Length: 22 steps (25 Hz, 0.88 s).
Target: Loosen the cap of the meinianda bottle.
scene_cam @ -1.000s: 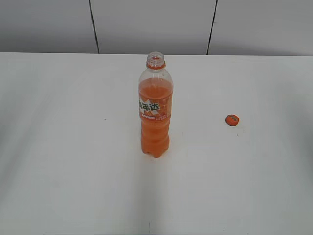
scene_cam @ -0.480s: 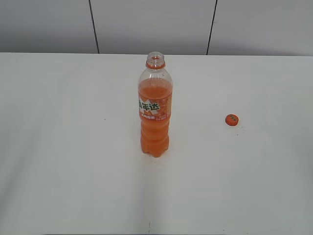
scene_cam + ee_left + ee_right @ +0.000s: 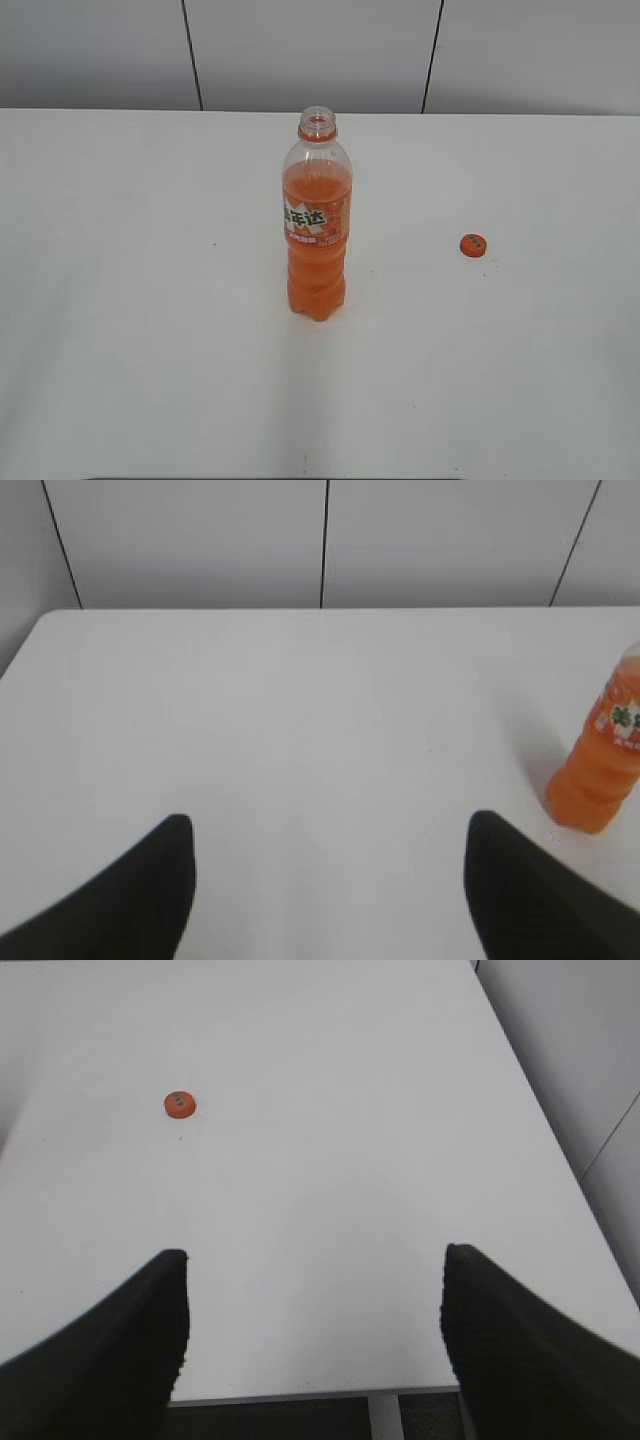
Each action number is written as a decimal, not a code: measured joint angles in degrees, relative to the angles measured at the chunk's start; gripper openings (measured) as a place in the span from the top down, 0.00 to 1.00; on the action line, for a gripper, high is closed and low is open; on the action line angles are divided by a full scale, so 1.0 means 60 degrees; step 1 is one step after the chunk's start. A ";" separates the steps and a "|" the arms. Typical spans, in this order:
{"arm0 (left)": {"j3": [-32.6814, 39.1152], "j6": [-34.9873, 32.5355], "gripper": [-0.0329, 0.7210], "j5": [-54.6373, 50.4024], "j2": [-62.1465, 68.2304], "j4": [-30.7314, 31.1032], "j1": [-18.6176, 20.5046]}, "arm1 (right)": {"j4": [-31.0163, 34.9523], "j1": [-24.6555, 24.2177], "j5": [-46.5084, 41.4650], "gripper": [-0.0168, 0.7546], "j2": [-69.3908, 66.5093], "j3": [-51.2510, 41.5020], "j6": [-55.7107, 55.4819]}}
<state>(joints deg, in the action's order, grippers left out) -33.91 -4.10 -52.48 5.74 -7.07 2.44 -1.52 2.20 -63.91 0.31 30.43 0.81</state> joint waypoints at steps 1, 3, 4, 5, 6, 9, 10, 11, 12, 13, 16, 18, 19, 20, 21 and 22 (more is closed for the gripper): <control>0.0140 0.0000 0.28 -0.0046 -0.0073 -0.0036 0.0000 | 0.0082 0.0000 -0.0052 0.22 0.0000 0.0000 0.0000; 0.0314 0.0000 0.28 -0.0187 -0.0292 -0.0113 0.0000 | 0.0253 0.0000 -0.0122 0.22 0.0000 0.0000 0.0000; 0.0341 -0.0009 0.28 -0.0196 -0.0407 -0.0137 0.0000 | 0.0253 0.0000 -0.0130 0.22 0.0000 -0.0011 0.0000; 0.0351 -0.0008 0.28 -0.0203 -0.0540 -0.0141 0.0000 | 0.0253 0.0000 -0.0130 0.22 0.0000 -0.0035 0.0000; 0.0351 -0.0008 0.28 -0.0203 -0.0640 -0.0145 0.0000 | 0.0253 0.0000 -0.0115 0.22 0.0000 -0.0083 0.0000; 0.0351 -0.0008 0.28 -0.0214 -0.0748 -0.0153 0.0000 | 0.0253 0.0000 0.0032 0.22 0.0000 -0.0208 0.0000; 0.0351 -0.0008 0.28 -0.0214 -0.0748 -0.0153 0.0000 | 0.0316 0.0000 0.0043 0.22 0.0000 -0.0226 0.0000; 0.0351 -0.0008 0.28 -0.0251 -0.0748 -0.0153 0.0000 | 0.0333 0.0000 0.0043 0.22 0.0000 -0.0226 0.0000; 0.0351 -0.0008 0.28 -0.0309 -0.0748 -0.0153 0.0000 | 0.0354 0.0000 0.0054 0.22 0.0000 -0.0226 0.0000; 0.0351 -0.0008 0.28 -0.0493 -0.0760 -0.0156 0.0000 | 0.0353 0.0000 0.0065 0.22 0.0000 -0.0226 0.0000; 0.0363 -0.0008 0.30 -0.1045 -0.0793 -0.0167 0.0000 | 0.0373 0.0000 0.0072 0.22 0.0000 -0.0226 0.0000; 0.0387 -0.0008 0.31 -0.1257 -0.0825 -0.0191 0.0000 | 0.0394 0.0000 0.0083 0.22 0.0000 -0.0226 0.0000; 0.0423 -0.0008 0.31 -0.1300 -0.0836 -0.0204 0.0000 | 0.0394 0.0000 0.0083 0.22 0.0000 -0.0226 0.0000; 0.0488 -0.0008 0.31 -0.1340 -0.0842 -0.0214 0.0000 | 0.0394 0.0000 0.0083 0.22 0.0000 -0.0226 0.0000; 0.0534 -0.0008 0.31 -0.1374 -0.0842 -0.0214 0.0000 | 0.0402 0.0000 0.0083 0.22 0.0000 -0.0226 0.0000; 0.0545 -0.0008 0.31 -0.1405 -0.0842 -0.0214 0.0000 | 0.0402 0.0000 0.0083 0.22 0.0000 -0.0226 0.0000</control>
<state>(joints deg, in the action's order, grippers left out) -30.64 -4.15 -60.91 0.69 -8.36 2.44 0.90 2.20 -63.42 0.31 29.07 0.81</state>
